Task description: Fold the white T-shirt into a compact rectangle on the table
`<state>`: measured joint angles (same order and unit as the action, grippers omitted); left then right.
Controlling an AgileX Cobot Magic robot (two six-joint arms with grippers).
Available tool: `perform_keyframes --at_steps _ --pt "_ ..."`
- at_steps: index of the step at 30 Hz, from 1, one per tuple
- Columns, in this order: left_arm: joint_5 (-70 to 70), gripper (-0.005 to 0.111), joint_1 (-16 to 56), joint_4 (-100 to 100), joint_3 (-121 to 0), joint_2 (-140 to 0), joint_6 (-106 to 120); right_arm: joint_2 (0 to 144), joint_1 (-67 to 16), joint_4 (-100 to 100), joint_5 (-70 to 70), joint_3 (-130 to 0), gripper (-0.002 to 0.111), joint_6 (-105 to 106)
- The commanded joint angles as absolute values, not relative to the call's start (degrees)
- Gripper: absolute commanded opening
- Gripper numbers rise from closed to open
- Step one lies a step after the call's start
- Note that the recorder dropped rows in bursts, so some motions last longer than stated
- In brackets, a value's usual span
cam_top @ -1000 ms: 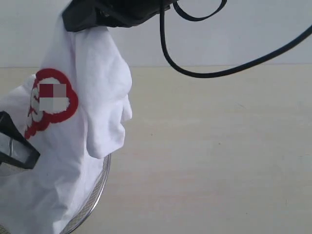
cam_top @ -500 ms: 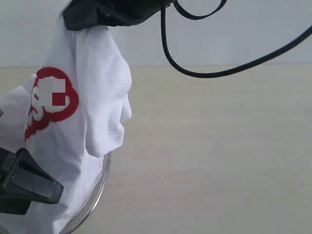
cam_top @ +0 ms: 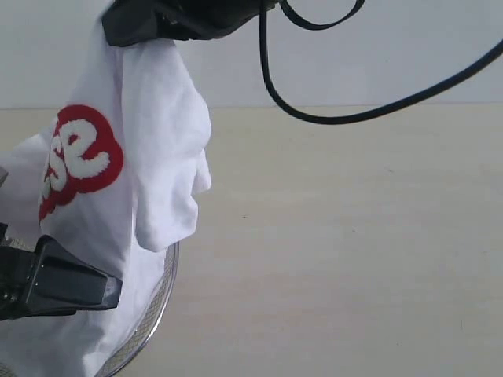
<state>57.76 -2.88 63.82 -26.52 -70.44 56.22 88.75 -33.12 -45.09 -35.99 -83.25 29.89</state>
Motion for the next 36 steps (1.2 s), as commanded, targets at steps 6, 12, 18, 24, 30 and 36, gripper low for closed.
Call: perform_keyframes --at_steps 6,12,18,24,30,36 --pt "56.70 0.090 -2.63 66.30 -24.52 -70.58 57.37 88.05 -33.16 -45.21 -34.93 -83.41 0.000 30.28" --pt "56.79 0.090 -2.63 69.71 -23.47 -70.58 59.51 88.05 -33.16 -45.32 -34.95 -83.41 0.000 30.17" --pt "55.08 0.090 -2.63 69.44 -23.47 -70.58 59.51 88.05 -33.16 -45.45 -34.95 -83.41 0.000 30.17" --pt "50.84 0.087 2.57 70.90 -23.47 -73.24 59.51 88.05 -33.16 -45.65 -34.95 -83.41 0.000 30.17" --pt "42.98 0.084 9.26 74.01 -23.47 -78.01 59.51 88.05 -33.16 -45.60 -35.16 -83.41 0.000 30.17" --pt "38.20 0.036 9.26 75.97 -24.08 -78.42 60.17 88.05 -33.16 -45.60 -36.28 -83.41 0.000 30.17"
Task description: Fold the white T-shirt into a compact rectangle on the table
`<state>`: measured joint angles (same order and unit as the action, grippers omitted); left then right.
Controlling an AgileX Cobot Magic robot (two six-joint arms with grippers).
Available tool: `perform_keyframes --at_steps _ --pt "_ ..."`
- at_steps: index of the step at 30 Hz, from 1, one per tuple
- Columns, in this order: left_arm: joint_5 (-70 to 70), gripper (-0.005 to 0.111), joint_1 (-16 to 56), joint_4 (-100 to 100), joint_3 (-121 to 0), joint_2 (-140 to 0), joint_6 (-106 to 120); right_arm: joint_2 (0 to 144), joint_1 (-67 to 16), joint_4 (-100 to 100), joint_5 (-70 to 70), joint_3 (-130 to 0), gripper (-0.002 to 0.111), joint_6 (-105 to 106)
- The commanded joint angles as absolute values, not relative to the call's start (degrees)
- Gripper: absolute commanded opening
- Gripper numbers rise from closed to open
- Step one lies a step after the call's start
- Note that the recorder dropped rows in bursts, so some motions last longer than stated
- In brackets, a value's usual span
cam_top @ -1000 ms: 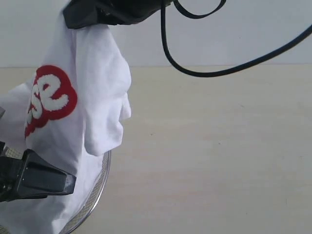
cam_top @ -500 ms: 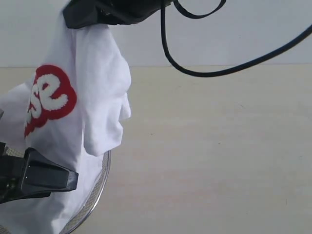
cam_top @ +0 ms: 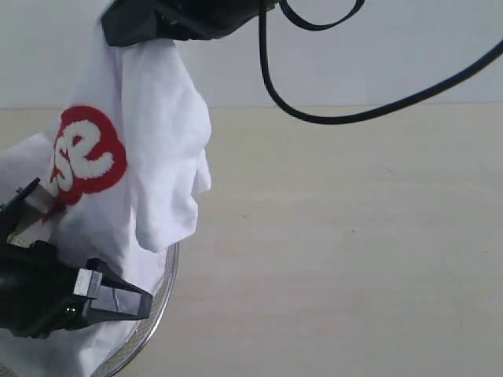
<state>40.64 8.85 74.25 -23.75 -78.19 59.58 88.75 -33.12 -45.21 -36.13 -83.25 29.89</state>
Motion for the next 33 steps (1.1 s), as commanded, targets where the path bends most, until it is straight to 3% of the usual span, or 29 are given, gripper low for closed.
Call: perform_keyframes --at_steps 1,3,23,33 --pt "38.07 0.025 9.26 75.97 -24.52 -78.42 60.17 88.05 -33.16 -45.60 -36.53 -83.41 0.000 30.17" --pt "38.14 0.004 9.26 75.97 -25.64 -78.42 60.17 88.05 -33.16 -45.60 -36.95 -83.41 0.000 30.17" --pt "46.97 0.005 9.26 68.26 -49.09 -70.84 53.49 88.05 -33.16 -30.03 -37.11 -83.30 0.000 24.34" --pt "50.80 0.005 9.26 66.33 -54.38 -70.70 51.58 83.94 -33.06 -20.18 -35.30 -83.30 0.000 16.70"
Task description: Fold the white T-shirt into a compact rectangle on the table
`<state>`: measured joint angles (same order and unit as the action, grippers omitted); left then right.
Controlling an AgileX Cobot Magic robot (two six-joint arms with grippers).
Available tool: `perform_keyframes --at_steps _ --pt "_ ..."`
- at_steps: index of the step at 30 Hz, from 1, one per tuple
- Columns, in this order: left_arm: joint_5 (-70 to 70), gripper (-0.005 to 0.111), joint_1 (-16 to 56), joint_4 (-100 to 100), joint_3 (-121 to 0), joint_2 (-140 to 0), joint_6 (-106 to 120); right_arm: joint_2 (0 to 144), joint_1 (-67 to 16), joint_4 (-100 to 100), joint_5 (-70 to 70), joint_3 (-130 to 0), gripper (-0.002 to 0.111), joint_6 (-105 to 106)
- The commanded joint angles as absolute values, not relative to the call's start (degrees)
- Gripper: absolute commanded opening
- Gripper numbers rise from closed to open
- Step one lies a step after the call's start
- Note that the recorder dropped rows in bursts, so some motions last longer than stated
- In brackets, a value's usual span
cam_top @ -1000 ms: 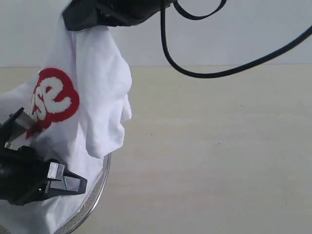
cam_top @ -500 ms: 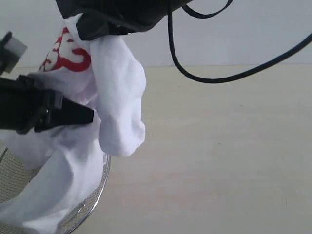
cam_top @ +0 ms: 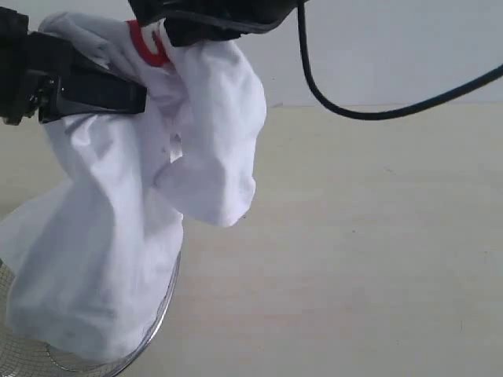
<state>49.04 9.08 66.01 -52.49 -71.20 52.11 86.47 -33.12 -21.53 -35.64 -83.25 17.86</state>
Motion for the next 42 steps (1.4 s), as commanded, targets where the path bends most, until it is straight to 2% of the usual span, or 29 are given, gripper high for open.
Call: perform_keyframes --at_steps 1,8,18,25,32,37,42 --pt "51.37 0.005 9.26 66.33 -54.98 -70.70 51.58 83.50 -33.06 -20.18 -35.30 -83.30 0.000 16.59" --pt "53.61 0.005 9.26 66.54 -60.67 -70.70 50.30 80.40 -33.06 -19.36 -34.63 -83.40 0.000 15.92" --pt "55.91 0.005 9.39 67.20 -65.36 -70.98 48.80 75.43 -33.06 -5.00 -38.74 -83.40 0.000 4.60" --pt "52.32 0.005 15.74 69.61 -65.36 -75.81 49.98 74.25 -32.93 6.38 -43.92 -83.40 0.000 -4.59" --pt "46.91 0.005 21.32 69.61 -65.36 -81.82 51.47 74.36 -24.66 3.77 -47.83 -82.59 0.000 -3.29" --pt "45.54 0.005 21.92 70.77 -65.36 -86.46 53.18 74.93 -15.50 -6.58 -46.71 -79.18 0.000 4.91" --pt "45.86 0.005 22.01 76.50 -65.36 -91.00 57.74 78.62 -10.16 -12.74 -44.46 -76.03 0.000 12.17"
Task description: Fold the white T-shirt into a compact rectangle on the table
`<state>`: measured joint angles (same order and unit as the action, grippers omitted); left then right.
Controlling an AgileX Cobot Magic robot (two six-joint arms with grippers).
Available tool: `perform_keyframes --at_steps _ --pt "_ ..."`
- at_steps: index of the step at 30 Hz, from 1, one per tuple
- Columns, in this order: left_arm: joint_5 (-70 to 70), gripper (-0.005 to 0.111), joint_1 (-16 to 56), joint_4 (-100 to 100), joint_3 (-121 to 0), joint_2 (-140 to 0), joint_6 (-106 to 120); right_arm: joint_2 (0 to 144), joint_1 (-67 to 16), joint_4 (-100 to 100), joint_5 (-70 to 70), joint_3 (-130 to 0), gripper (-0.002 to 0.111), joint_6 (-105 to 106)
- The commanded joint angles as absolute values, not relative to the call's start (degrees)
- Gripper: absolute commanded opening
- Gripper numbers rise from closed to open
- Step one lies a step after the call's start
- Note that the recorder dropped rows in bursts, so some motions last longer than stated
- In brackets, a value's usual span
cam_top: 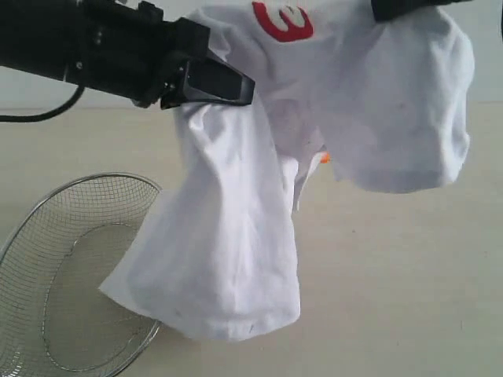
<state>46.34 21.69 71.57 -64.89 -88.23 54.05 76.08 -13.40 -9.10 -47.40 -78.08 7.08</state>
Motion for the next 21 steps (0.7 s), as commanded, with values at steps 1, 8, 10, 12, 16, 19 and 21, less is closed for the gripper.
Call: perform_keyframes --at_steps 1,8,10,12,16,19,21 --pt "45.86 0.005 22.01 76.88 -65.36 -91.69 58.17 79.63 -9.55 -12.87 -43.43 -75.54 0.000 12.48" --pt "44.92 0.005 22.80 81.65 -65.36 -97.42 62.04 88.21 -8.92 -13.71 -38.78 -74.96 0.000 13.22" --pt "43.49 0.005 23.61 81.77 -65.51 -98.41 63.47 90.40 -8.50 -13.85 -37.41 -74.96 0.000 13.72" --pt "42.84 0.005 24.72 81.59 -66.14 -99.87 63.47 92.62 -8.23 -13.63 -36.43 -74.96 0.000 14.01" --pt "43.23 0.005 26.33 80.77 -68.04 -102.78 63.47 97.84 -6.23 -12.84 -34.97 -74.96 0.000 14.99" --pt "43.10 0.005 26.63 78.30 -69.45 -104.59 63.35 100.82 -4.48 -12.97 -33.49 -74.96 0.000 15.09" --pt "42.52 0.005 26.63 76.71 -70.11 -105.51 61.76 102.26 -3.78 -12.72 -31.63 -74.96 0.000 15.09"
